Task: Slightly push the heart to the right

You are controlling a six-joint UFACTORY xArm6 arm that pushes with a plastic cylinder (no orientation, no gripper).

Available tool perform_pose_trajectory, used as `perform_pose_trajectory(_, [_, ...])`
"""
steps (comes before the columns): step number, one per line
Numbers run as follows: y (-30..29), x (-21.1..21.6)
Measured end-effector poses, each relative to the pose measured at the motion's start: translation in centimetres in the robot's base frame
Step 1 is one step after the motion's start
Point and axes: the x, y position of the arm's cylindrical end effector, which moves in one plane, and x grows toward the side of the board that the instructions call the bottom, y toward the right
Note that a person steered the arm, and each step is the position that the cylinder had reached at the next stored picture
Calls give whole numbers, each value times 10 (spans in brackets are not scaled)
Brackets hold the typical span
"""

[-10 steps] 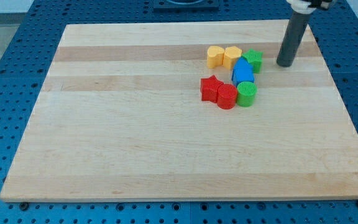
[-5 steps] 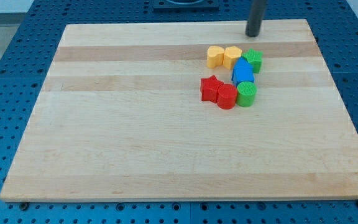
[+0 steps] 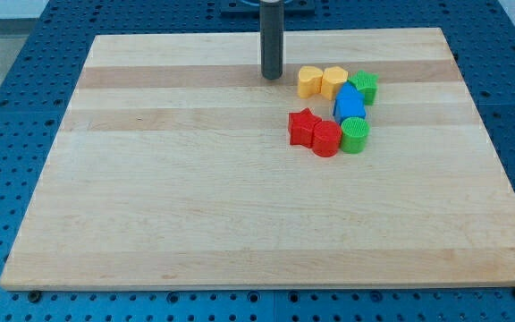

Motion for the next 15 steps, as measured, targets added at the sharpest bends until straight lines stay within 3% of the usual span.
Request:
perform_pose_trajectory(4, [0, 21])
perform_pose_trajectory(15, [32, 21])
